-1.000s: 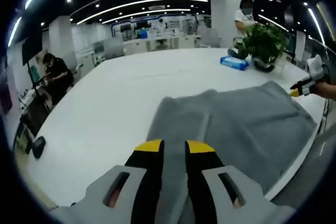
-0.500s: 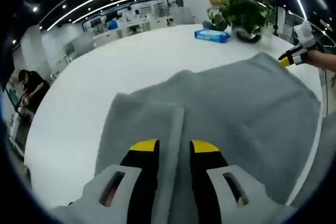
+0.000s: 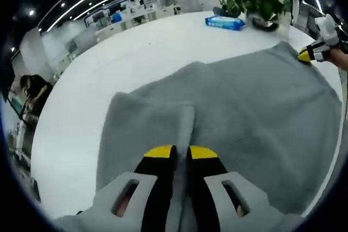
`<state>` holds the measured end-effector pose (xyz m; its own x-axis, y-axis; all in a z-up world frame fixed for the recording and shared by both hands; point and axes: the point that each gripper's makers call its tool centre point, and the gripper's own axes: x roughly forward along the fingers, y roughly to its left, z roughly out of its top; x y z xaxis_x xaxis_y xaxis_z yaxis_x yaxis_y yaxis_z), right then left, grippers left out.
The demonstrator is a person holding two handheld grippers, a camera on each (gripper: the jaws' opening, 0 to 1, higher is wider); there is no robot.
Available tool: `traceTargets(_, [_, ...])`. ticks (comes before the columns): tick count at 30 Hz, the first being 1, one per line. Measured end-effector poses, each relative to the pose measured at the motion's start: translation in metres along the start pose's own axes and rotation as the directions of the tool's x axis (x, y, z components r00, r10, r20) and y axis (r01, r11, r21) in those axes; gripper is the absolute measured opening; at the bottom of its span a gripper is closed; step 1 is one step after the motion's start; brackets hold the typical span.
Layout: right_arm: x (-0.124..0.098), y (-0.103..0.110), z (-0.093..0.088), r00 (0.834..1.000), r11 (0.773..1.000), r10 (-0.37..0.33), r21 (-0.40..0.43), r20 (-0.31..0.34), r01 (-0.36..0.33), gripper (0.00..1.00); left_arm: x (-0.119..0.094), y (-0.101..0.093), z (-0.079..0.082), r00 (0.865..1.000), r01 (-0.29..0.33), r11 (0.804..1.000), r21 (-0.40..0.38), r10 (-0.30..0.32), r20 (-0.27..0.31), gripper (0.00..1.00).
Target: Open the folded towel by lifting each exposed corner and separating the folded layers until the towel lies flat within the target outline without major curled edges
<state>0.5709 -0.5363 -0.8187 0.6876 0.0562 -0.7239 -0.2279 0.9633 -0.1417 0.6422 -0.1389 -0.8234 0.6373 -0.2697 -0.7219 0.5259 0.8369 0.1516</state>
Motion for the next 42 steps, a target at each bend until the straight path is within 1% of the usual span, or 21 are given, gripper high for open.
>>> traceTargets(2, [-0.002, 0.008, 0.001, 1.0, 1.0, 0.009, -0.004, 0.009, -0.009, 0.03, -0.004, -0.001, 0.002, 1.0, 0.005, 1.0, -0.027, -0.006, -0.014, 0.05])
traceTargets(5, [-0.005, 0.02, 0.005, 0.999, 1.0, 0.017, -0.017, 0.035, -0.016, 0.03, -0.008, 0.002, 0.005, 1.0, 0.013, 0.999, -0.045, -0.014, -0.014, 0.04])
traceTargets(8, [-0.007, 0.033, 0.007, 0.998, 0.999, 0.03, -0.043, 0.054, -0.027, 0.03, -0.017, 0.009, 0.011, 1.0, 0.011, 0.996, -0.085, -0.01, 0.02, 0.04])
traceTargets(11, [-0.004, 0.044, 0.005, 0.998, 0.996, 0.047, -0.072, 0.047, -0.043, 0.04, -0.024, 0.02, 0.016, 0.999, 0.004, 0.994, -0.111, 0.001, 0.039, 0.04])
traceTargets(15, [0.004, 0.054, -0.002, 0.998, 0.992, 0.053, -0.116, 0.021, -0.05, 0.04, -0.031, 0.043, 0.021, 0.997, -0.031, 0.992, -0.125, 0.039, 0.061, 0.04])
traceTargets(17, [0.006, 0.058, -0.001, 0.998, 0.992, 0.06, -0.111, 0.028, -0.056, 0.04, -0.035, 0.053, 0.024, 0.996, -0.04, 0.99, -0.139, 0.05, 0.073, 0.04])
traceTargets(18, [0.007, 0.058, 0.0, 0.998, 0.993, 0.058, -0.107, 0.028, -0.054, 0.04, -0.037, 0.061, 0.028, 0.993, -0.048, 0.988, -0.145, 0.062, 0.096, 0.02])
traceTargets(19, [0.008, 0.058, 0.0, 0.999, 0.993, 0.046, -0.109, 0.022, -0.043, 0.04, -0.04, 0.07, 0.033, 0.988, -0.071, 0.99, -0.118, 0.086, 0.125, 0.02])
traceTargets(20, [0.009, 0.055, 0.0, 0.999, 0.992, 0.03, -0.12, 0.019, -0.028, 0.02, -0.043, 0.075, 0.032, 0.988, -0.076, 0.99, -0.12, 0.091, 0.127, 0.02])
traceTargets(21, [0.01, 0.054, 0.0, 1.0, 0.991, 0.023, -0.135, 0.016, -0.021, 0.02, -0.047, 0.085, 0.032, 0.985, -0.1, 0.986, -0.132, 0.117, 0.126, 0.02])
traceTargets(24, [0.012, 0.051, 0.001, 1.0, 0.99, 0.011, -0.143, 0.013, -0.009, 0.02, -0.05, 0.109, 0.026, 0.982, -0.134, 0.977, -0.166, 0.154, 0.114, 0.02])
traceTargets(27, [0.013, 0.048, 0.001, 1.0, 0.987, 0.0, -0.159, 0.011, 0.001, 0.02, -0.05, 0.132, 0.014, 0.977, -0.166, 0.957, -0.239, 0.192, 0.089, 0.02])
traceTargets(28, [0.014, 0.047, 0.001, 1.0, 0.986, -0.008, -0.167, 0.01, 0.009, 0.02, -0.049, 0.138, 0.011, 0.976, -0.172, 0.954, -0.246, 0.198, 0.087, 0.02])
traceTargets(29, [0.014, 0.046, 0.001, 1.0, 0.984, -0.015, -0.176, 0.009, 0.017, 0.02, -0.049, 0.142, 0.009, 0.975, -0.178, 0.952, -0.249, 0.205, 0.084, 0.02])
traceTargets(34, [0.017, 0.038, 0.003, 0.999, 0.979, -0.049, -0.2, 0.0, 0.048, 0.02, -0.041, 0.171, -0.012, 0.967, -0.237, 0.94, -0.245, 0.251, 0.03, 0.02])
traceTargets(37, [0.018, 0.03, 0.004, 0.997, 0.976, -0.074, -0.204, -0.004, 0.071, 0.02, -0.036, 0.184, -0.021, 0.964, -0.253, 0.931, -0.263, 0.264, 0.006, 0.02])
traceTargets(42, [0.018, 0.015, 0.005, 0.993, 0.975, -0.118, -0.189, -0.007, 0.115, 0.03, -0.029, 0.199, -0.032, 0.959, -0.276, 0.921, -0.275, 0.284, -0.014, 0.02])
